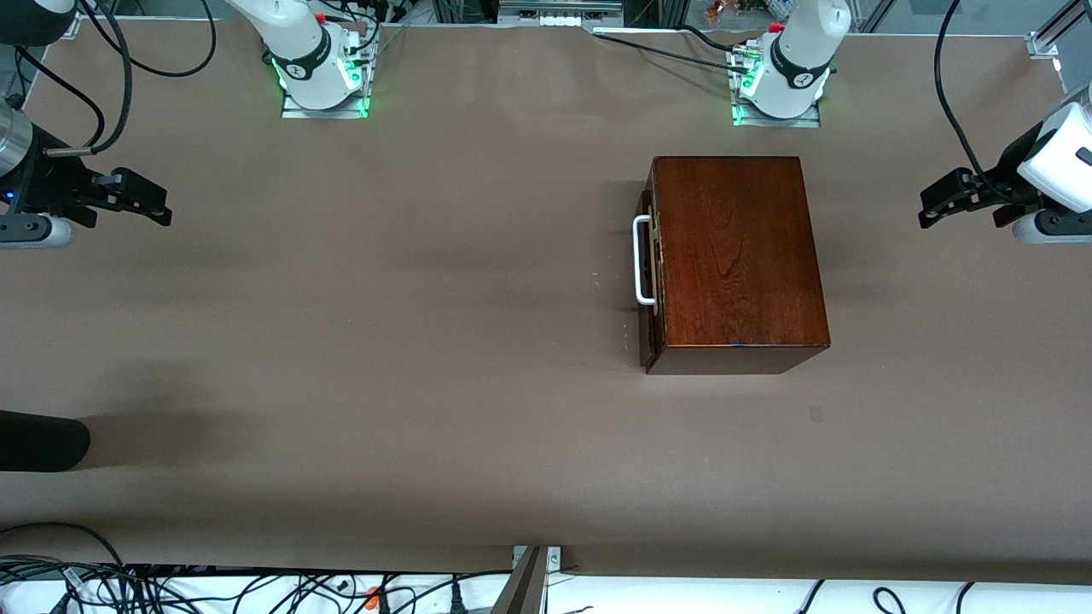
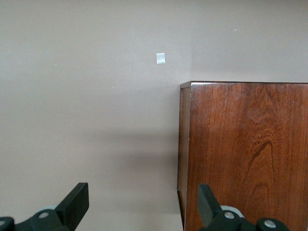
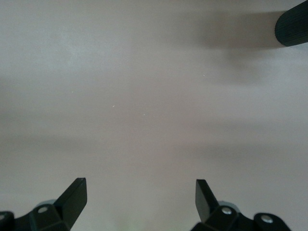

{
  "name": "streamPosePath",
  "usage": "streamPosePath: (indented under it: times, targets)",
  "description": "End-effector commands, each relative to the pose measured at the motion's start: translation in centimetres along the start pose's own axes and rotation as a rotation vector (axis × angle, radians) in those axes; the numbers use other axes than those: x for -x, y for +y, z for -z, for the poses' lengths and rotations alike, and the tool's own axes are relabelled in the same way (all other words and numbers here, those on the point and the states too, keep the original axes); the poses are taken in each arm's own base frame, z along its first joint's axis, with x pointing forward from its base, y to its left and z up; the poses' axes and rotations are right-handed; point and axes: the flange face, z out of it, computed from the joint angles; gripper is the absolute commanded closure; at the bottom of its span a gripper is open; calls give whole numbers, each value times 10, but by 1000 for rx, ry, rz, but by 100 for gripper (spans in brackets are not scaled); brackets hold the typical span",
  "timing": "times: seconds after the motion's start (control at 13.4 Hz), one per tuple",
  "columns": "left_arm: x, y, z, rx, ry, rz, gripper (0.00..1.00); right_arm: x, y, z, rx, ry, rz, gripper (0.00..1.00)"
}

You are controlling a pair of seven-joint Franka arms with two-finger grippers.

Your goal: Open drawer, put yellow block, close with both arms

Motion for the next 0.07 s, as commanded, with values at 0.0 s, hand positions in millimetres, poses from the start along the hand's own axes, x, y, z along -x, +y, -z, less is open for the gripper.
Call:
streamPosePath:
  times: [0.0]
  targets:
    - [7,-2,7,-23,5,-5,0,-1,1,3,-14,5,0,0]
